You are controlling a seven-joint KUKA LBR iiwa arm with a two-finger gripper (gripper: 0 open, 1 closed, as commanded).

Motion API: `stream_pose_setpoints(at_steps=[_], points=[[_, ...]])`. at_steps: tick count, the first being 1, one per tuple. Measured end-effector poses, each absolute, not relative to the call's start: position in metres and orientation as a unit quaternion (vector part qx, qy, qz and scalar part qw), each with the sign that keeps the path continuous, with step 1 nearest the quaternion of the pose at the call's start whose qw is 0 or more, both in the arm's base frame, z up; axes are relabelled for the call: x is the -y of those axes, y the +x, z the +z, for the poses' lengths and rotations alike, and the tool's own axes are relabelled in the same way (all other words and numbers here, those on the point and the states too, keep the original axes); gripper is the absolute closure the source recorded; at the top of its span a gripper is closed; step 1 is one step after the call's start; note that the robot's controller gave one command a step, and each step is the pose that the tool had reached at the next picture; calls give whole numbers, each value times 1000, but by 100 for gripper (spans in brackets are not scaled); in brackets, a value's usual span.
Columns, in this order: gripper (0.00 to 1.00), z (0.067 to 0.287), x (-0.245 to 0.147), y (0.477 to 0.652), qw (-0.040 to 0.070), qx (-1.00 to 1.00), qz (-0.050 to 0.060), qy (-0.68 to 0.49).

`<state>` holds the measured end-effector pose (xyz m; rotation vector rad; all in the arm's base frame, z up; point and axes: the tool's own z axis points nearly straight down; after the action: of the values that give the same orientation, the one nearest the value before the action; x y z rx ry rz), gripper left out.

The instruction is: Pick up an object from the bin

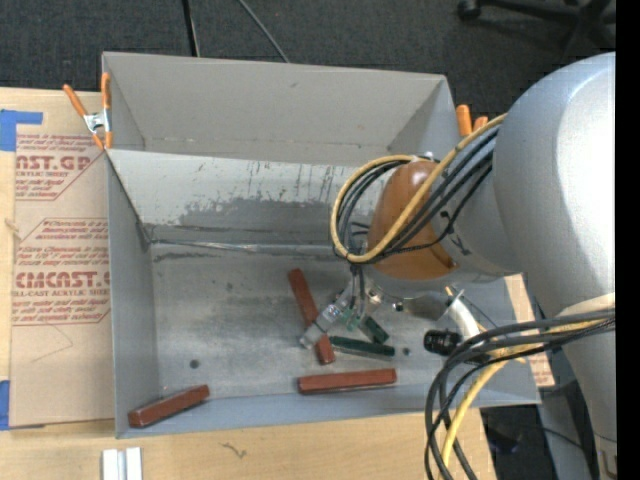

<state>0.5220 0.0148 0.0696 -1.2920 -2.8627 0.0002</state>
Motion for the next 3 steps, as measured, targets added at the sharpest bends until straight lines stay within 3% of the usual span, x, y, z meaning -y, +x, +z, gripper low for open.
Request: stream_pose_setpoints(at_steps=[1, 2, 3], points=[[0, 70, 23, 500, 1, 904, 1, -428], [100, 72, 21, 502, -1, 905, 0, -426], [100, 113, 21, 503, -1, 905, 0, -425]])
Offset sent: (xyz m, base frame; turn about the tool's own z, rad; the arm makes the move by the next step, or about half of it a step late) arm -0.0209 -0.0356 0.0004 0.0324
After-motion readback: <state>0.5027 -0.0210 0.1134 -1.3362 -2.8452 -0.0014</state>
